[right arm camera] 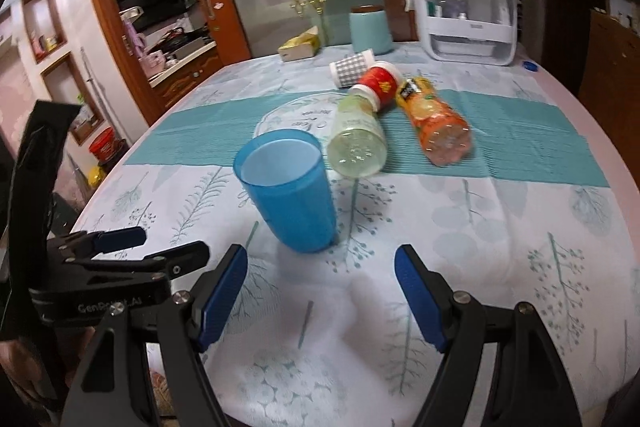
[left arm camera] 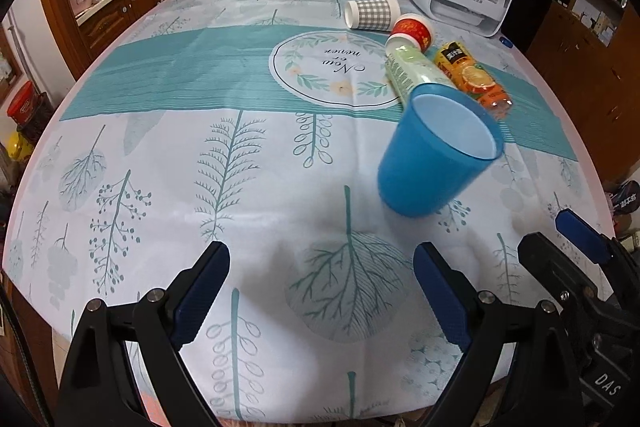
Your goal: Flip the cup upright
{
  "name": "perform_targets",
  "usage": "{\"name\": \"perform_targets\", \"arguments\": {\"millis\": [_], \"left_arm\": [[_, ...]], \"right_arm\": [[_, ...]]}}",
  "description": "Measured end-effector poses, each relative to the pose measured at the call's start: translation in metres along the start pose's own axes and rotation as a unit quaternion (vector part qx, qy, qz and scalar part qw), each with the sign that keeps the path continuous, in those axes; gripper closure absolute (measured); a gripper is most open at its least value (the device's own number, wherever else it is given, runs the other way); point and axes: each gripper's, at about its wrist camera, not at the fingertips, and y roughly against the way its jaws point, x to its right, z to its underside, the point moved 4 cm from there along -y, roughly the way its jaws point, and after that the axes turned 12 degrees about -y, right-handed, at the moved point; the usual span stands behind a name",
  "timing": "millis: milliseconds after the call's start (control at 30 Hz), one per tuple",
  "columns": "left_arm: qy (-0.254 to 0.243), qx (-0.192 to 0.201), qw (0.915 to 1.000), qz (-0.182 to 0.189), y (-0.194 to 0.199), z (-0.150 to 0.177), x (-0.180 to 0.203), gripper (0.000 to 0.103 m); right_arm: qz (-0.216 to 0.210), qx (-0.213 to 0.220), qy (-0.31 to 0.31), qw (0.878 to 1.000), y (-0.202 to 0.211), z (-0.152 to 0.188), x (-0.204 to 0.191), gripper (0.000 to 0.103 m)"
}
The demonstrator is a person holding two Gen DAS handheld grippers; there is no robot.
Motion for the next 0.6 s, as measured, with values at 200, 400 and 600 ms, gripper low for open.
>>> {"name": "perform_targets", "arguments": {"millis": [200,400,600], "left_arm": [[-0.014,0.012,0.9997,-0.013,0.015,0.003,0.013,0.011],[-0.020,0.031,0.9990,-0.023,0.036,0.002,0.022,0.011],[-0.020,0.040,0.9987,-0.025,0.050,-0.002,0.028,0.011]], "right_arm": [[0.015,-0.001,-0.018,1.000,0.017,-0.001,0.005,0.026],[0.020,-0.010,-0.032,0.999,0.032,0.000,0.007,0.026],[0.018,0.007,-0.025,0.999,0.049,-0.003,0.000,0.026]]}}
